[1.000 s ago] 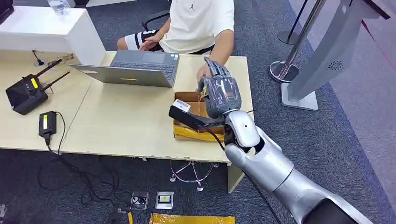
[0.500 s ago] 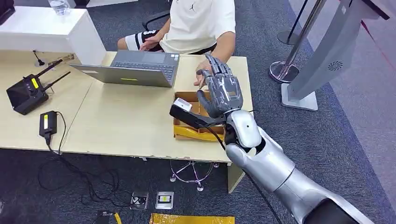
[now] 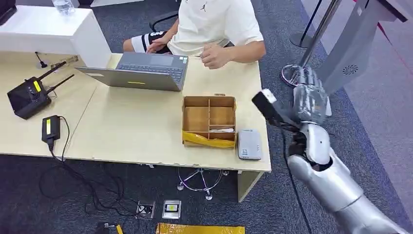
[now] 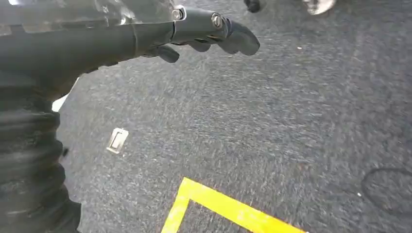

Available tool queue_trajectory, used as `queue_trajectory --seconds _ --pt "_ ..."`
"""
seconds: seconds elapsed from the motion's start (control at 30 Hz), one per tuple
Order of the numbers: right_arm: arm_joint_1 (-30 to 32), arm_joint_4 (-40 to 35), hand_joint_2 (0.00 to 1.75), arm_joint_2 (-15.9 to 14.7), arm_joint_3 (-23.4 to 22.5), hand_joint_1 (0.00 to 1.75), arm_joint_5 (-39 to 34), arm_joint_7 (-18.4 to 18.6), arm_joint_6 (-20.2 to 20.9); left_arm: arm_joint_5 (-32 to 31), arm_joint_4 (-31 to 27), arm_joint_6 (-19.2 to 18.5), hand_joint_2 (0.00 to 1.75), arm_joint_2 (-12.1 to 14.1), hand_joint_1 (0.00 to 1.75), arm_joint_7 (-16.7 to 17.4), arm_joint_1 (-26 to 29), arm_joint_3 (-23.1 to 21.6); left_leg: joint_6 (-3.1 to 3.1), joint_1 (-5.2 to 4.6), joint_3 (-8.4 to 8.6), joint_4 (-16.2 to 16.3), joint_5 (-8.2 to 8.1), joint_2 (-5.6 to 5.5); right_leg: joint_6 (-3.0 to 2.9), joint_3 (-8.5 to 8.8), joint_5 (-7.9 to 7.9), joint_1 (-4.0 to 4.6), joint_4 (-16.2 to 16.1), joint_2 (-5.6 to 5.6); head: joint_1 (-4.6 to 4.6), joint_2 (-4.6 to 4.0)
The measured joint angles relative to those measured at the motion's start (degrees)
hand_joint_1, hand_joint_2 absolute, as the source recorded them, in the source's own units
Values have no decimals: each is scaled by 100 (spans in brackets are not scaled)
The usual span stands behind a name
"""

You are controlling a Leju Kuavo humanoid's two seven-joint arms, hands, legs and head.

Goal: Pass the card to the sensor for recognition and then transmit it.

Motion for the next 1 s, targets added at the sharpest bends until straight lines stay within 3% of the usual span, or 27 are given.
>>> queue_trajectory --seconds 0.13,0.2,0.27,0.37,0.47,0.6,0.77,0.9,1.0 --pt "1346 -140 175 -795 -981 0 -754 304 -338 136 -9 0 175 -101 0 -378 -2 365 17 3 3 -1 -16 -25 13 27 -11 3 -15 -33 2 0" --pt "1933 -107 175 -992 -1362 0 -993 198 -455 219 -7 -61 175 -99 0 -524 4 386 7 5 -4 -2 -22 -21 12 20 -11 5 -15 -27 0 0" --pt "2376 37 175 -1039 -1764 0 -1496 35 -685 679 -77 -197 175 28 0 -535 15 152 4 11 3 -4 -26 -3 10 19 -13 9 -15 -10 -4 0" --pt "2725 432 175 -1011 -2006 0 -2035 -138 -922 1737 -311 -107 175 216 0 -408 33 -579 2 13 4 -5 -24 -2 8 10 -14 12 -15 -8 -2 0" --pt "2942 1123 175 -838 -2165 0 -2871 -521 -1062 2352 -400 -7 175 341 0 -560 -15 -1348 1 20 6 -6 -24 -3 5 20 -16 19 -15 -10 -2 0" --pt "3066 2209 175 -430 -2336 0 -3815 -1127 -1047 2323 -437 -4 175 406 0 -804 -22 -1968 1 20 6 -6 -24 8 5 16 -16 19 -14 10 -2 0" --pt "3085 3345 175 -10 -2533 0 -5063 -1817 -880 3562 -518 -4 175 411 0 -1086 -46 -2504 -2 20 4 -5 -27 11 3 8 -18 19 -14 15 0 0" --pt "3099 4209 175 385 -2620 0 -5293 -2002 -854 4369 -483 -135 175 349 0 -1250 -133 -3053 -3 20 1 -6 -28 12 3 8 -24 19 -14 15 -2 0" --pt "3090 4769 175 671 -2626 0 -5112 -1877 -815 4673 -409 -546 175 330 0 -1174 -229 -3549 -4 24 0 -7 -29 15 2 10 -24 23 -14 16 0 0"
